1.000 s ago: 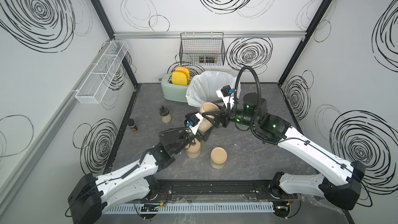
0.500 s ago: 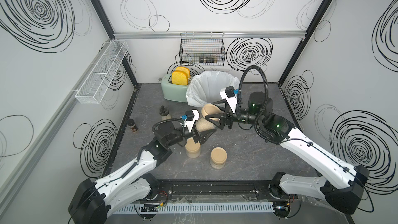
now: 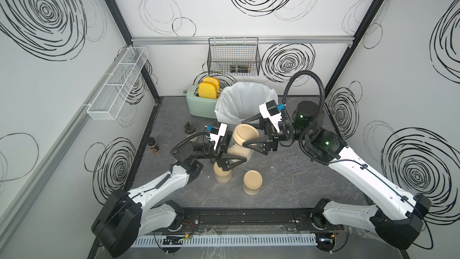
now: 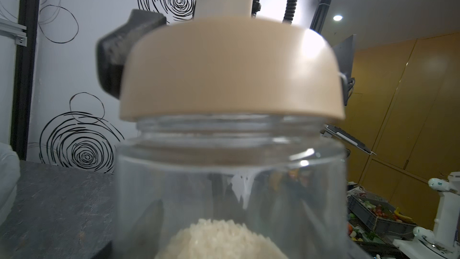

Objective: Empty moldy rice from jars
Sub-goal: Unscrew the lid from the jar.

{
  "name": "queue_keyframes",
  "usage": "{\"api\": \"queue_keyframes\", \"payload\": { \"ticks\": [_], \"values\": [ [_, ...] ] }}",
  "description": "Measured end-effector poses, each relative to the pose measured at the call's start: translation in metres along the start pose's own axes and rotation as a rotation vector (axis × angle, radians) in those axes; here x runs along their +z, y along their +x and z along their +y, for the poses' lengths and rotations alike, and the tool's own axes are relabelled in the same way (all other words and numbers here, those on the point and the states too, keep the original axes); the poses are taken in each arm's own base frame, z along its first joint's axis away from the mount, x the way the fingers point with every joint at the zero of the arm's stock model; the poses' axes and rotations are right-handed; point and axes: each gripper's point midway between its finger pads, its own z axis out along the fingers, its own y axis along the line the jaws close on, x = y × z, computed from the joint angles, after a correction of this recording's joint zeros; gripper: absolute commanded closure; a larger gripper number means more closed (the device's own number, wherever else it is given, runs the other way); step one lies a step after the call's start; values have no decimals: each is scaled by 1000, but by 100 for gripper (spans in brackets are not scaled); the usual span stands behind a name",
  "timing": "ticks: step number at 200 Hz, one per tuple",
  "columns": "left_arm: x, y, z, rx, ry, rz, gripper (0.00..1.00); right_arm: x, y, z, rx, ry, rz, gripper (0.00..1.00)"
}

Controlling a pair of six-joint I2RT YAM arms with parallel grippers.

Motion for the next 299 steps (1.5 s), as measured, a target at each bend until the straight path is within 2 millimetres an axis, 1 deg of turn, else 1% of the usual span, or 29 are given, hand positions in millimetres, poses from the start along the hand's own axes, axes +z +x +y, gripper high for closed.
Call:
{"api": "queue_keyframes", "payload": {
  "ticks": [41, 109, 176, 299],
  "values": [
    [0, 2, -6, -25, 29, 16, 46, -1, 1, 5, -12, -47, 4, 38],
    [0, 4, -5, -22, 28, 25, 46, -4, 3, 4, -27, -58, 8, 36],
    [1, 5, -6, -25, 30, 29, 46, -5, 3, 5, -32, -83, 9, 36],
    [7, 3, -10, -25, 33, 5, 46, -8, -2, 8, -45, -158, -16, 37]
  ]
}}
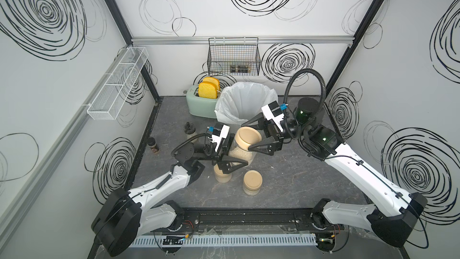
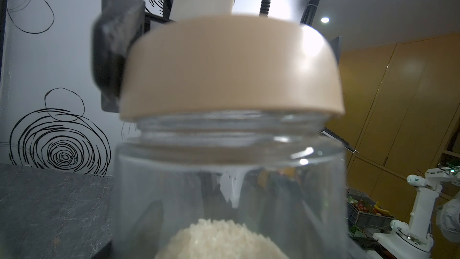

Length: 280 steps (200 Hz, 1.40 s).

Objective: Empty moldy rice from jars
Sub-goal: Unscrew the lid from the jar.

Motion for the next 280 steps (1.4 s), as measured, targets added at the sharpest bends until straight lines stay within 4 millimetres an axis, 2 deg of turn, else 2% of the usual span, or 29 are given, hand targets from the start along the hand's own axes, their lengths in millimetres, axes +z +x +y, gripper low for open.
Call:
{"api": "queue_keyframes", "payload": {
  "ticks": [116, 280],
  "values": [
    [3, 0, -4, -18, 13, -7, 46, -2, -1, 2, 1, -74, -4, 38],
    [13, -9, -14, -28, 90, -33, 46, -1, -14, 14, -40, -240, -5, 38]
  ]
}}
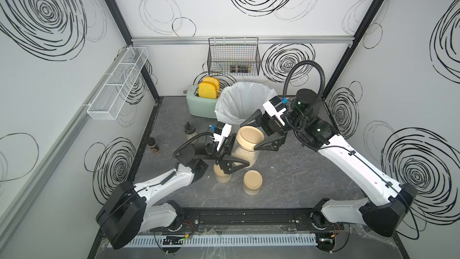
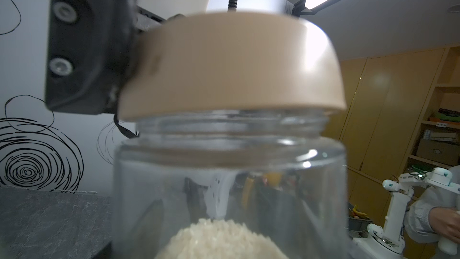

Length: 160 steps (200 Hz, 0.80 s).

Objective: Empty moldy rice from jars
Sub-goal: Unscrew the lid from the jar.

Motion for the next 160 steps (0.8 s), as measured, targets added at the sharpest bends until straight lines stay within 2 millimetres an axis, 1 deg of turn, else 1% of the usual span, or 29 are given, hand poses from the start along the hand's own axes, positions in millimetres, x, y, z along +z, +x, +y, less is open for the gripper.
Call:
{"api": "queue_keyframes", "payload": {
  "ticks": [97, 124, 160],
  "values": [
    [2, -3, -1, -11, 20, -10, 46, 0, -5, -2, -20, -47, -1, 38],
    [2, -4, -1, -9, 21, -11, 46, -1, -6, -3, -22, -42, -2, 34],
    [2, -4, -1, -10, 20, -11, 46, -2, -5, -4, -18, -39, -1, 26]
  ]
}}
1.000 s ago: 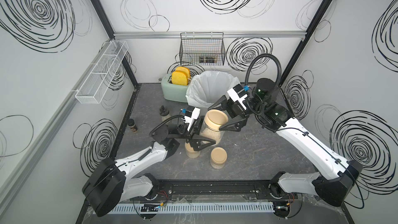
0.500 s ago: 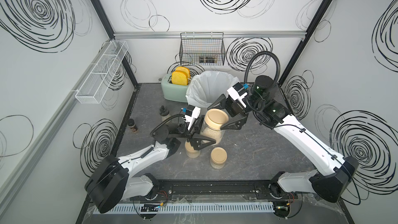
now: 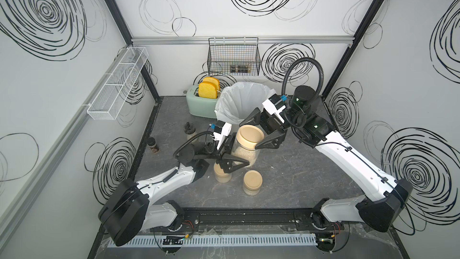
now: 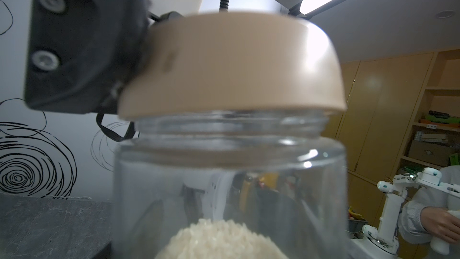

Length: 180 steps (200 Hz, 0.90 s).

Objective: Empty moldy rice from jars
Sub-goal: Unscrew the lid from the jar.

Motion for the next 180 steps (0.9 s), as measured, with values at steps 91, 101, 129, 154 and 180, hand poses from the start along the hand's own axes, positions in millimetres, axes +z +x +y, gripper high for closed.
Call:
{"api": "queue_keyframes", "payload": {
  "ticks": [91, 101, 129, 154, 180],
  "values": [
    [0, -7, -2, 33, 5, -17, 46, -2, 5, -4, 28, 17, 6, 2],
    [-1, -7, -2, 37, 5, -19, 46, -2, 6, -4, 32, 19, 7, 2],
    [-1, -8, -2, 38, 3, -20, 46, -3, 7, -5, 40, 24, 9, 2],
    [-3, -10, 0, 45, -7, -25, 46, -6, 7, -9, 36, 45, 8, 2],
    [-5, -12, 3, 58, -21, -33, 46, -12, 7, -13, 34, 79, 6, 2]
  ]
}}
